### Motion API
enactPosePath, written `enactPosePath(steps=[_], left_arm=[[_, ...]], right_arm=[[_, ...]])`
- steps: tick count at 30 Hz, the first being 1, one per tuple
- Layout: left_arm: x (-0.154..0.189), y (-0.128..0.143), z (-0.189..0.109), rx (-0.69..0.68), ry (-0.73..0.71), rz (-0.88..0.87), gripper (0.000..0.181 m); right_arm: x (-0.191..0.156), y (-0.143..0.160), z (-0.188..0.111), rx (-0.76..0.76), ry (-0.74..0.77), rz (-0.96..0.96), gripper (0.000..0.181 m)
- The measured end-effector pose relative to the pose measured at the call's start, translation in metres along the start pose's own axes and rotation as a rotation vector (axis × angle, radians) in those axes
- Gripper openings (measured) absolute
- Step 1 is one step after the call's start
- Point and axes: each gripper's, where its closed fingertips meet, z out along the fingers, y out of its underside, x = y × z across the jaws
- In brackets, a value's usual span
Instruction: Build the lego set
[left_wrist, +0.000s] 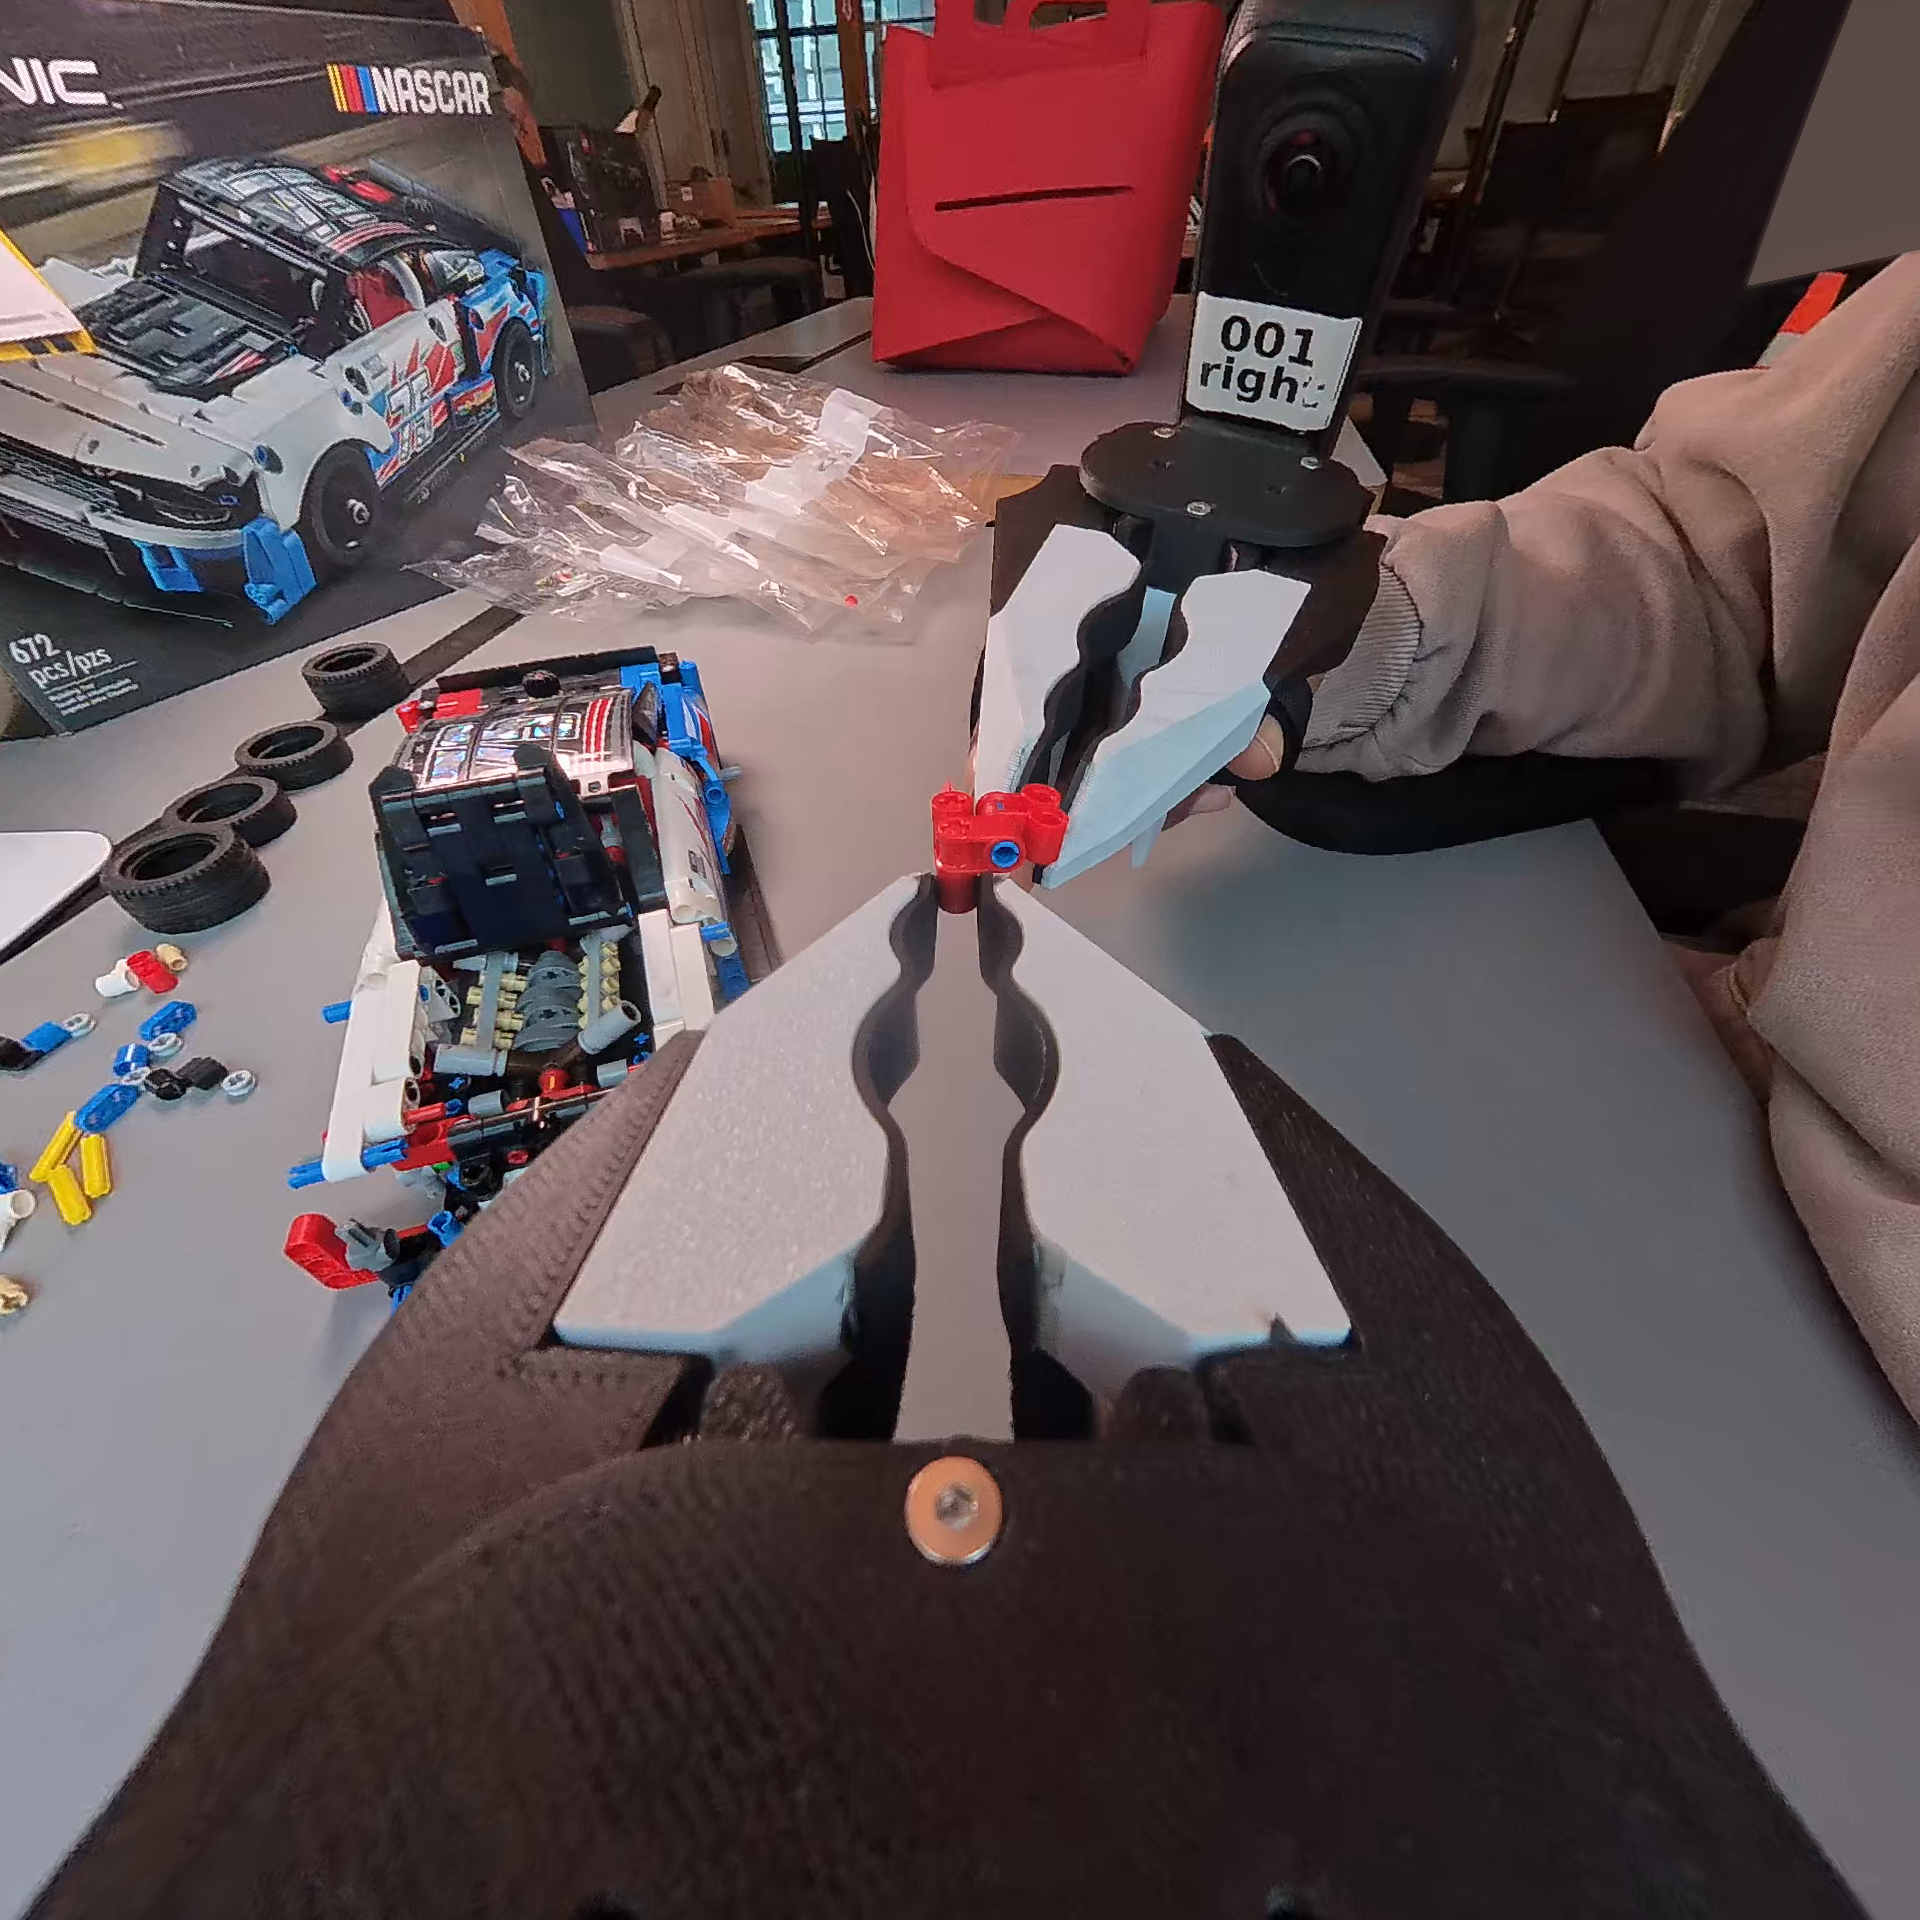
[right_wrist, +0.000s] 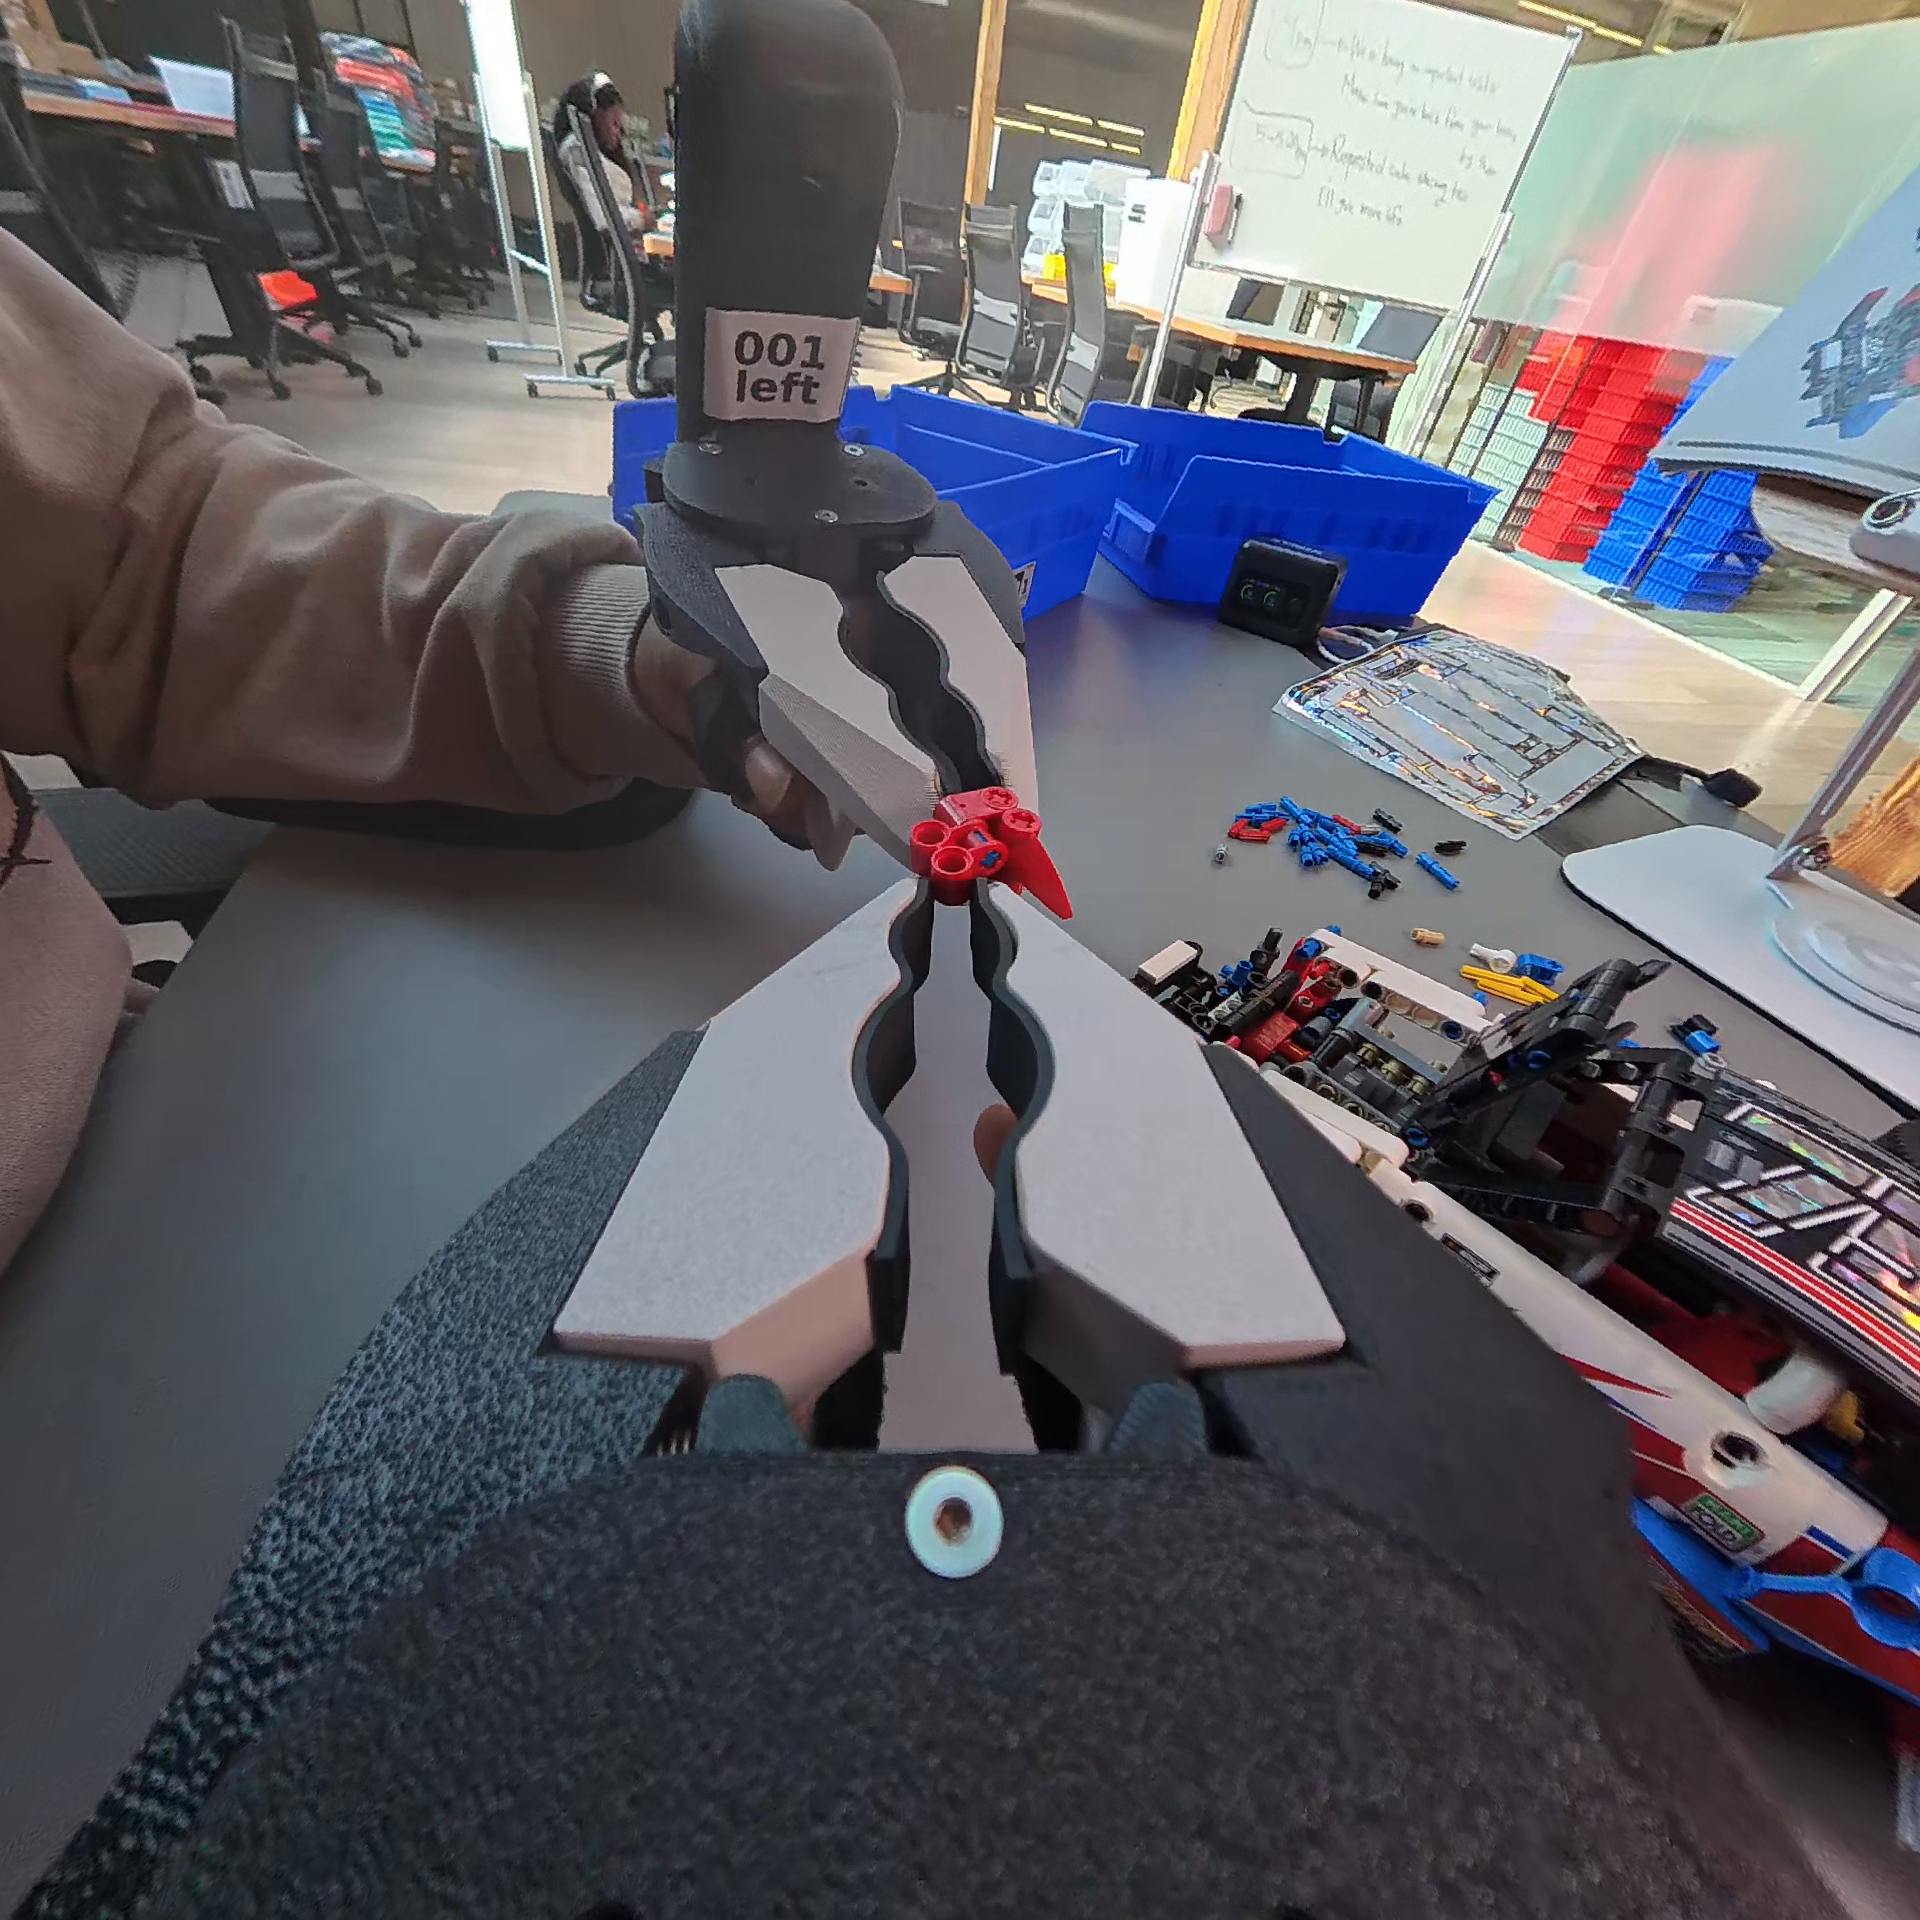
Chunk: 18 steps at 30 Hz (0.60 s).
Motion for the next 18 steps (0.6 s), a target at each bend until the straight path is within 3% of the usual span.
enactPosePath(steps=[18], left_arm=[[-0.017,0.004,0.0,-0.013,-0.102,-0.014,0.005]], right_arm=[[0.014,0.009,0.002,-0.034,0.084,0.01,0.002]])
